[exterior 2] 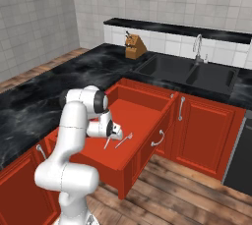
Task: Organize the utensils by type. Pick up the wooden spoons from the counter and place them in the open cabinet. Then pick up the metallic utensils from the counter and place them in the open drawer.
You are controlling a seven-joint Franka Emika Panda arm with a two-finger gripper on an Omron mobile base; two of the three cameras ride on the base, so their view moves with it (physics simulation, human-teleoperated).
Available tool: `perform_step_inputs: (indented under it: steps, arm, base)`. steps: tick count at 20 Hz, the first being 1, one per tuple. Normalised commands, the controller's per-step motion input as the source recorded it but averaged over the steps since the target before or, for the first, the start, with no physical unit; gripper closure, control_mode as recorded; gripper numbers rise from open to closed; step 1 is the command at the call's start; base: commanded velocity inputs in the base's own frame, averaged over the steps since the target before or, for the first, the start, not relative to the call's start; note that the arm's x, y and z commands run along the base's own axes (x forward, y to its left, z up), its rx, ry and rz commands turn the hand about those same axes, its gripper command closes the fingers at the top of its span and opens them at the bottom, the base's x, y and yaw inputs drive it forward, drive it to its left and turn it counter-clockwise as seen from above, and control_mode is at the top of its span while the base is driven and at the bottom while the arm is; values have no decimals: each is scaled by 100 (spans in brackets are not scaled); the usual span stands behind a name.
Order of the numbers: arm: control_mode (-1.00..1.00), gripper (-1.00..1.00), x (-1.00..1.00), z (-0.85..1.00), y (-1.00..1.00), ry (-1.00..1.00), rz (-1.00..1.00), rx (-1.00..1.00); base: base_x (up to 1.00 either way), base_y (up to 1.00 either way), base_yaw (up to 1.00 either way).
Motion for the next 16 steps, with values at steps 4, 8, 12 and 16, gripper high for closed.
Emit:
perform_step_inputs:
  steps: [4, 8, 12, 16]
  arm:
    - [-100, -100, 4, 16, 0, 0, 0, 0]
    - [-100, -100, -4, 71, 0, 0, 1, 0]
    - [-100, -100, -30, 93, 0, -7, 4, 0]
    - [-100, -100, -41, 91, 0, -4, 3, 0]
  base:
    - [0, 0, 0]
    - [0, 0, 0]
    - [0, 0, 0]
    - [0, 0, 0]
